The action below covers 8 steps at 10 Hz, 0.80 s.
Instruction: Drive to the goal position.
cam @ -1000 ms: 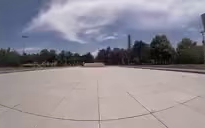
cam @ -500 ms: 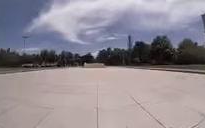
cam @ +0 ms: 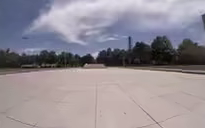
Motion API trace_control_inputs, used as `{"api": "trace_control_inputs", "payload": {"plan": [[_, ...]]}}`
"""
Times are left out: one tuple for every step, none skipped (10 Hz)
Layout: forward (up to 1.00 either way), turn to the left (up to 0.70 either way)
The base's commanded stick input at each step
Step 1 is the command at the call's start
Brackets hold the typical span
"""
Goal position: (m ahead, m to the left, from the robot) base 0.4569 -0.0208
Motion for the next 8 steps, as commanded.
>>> {"api": "trace_control_inputs", "payload": {"plan": [[1.00,0.00],[1.00,0.00],[1.00,0.00],[1.00,0.00],[1.00,0.00],[1.00,0.00],[1.00,0.00],[1.00,0.00]]}}
